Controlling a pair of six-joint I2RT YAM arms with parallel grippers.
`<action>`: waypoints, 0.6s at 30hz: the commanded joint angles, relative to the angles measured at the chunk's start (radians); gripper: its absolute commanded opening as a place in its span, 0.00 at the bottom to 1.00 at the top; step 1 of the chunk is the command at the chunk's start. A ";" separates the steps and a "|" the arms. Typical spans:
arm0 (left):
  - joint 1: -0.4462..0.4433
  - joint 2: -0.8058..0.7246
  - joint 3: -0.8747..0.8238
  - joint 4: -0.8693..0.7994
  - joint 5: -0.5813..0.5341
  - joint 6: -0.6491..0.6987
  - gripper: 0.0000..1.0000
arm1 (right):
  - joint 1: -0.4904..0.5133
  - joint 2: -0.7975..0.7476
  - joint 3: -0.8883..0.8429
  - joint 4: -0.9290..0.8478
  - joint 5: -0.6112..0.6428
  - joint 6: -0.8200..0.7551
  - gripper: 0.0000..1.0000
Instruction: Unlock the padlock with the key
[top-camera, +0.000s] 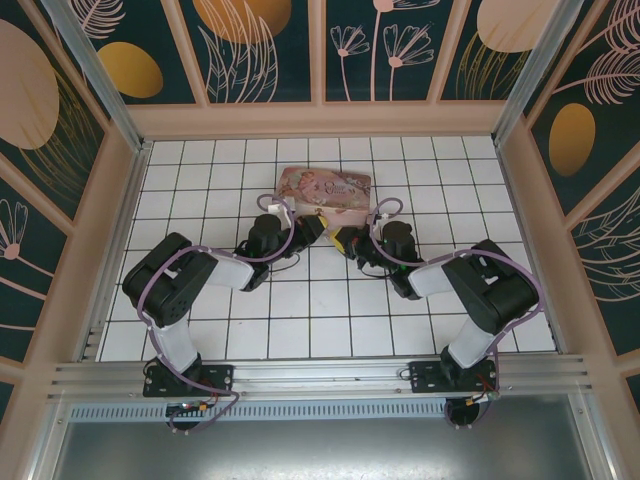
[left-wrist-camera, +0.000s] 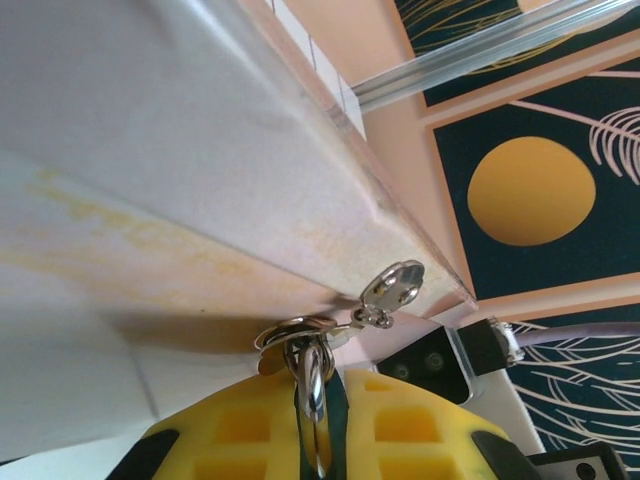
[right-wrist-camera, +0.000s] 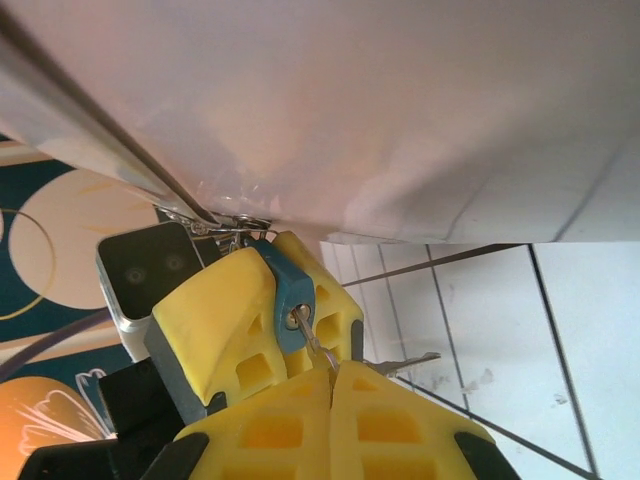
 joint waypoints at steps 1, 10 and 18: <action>-0.033 0.066 -0.022 -0.165 0.056 0.027 0.00 | 0.046 -0.082 0.094 0.431 -0.187 0.030 0.00; -0.033 0.042 0.000 -0.282 -0.009 0.131 0.00 | 0.044 -0.174 0.091 0.206 -0.177 -0.086 0.00; -0.033 0.030 0.024 -0.343 -0.025 0.200 0.00 | 0.040 -0.259 0.142 -0.029 -0.178 -0.328 0.00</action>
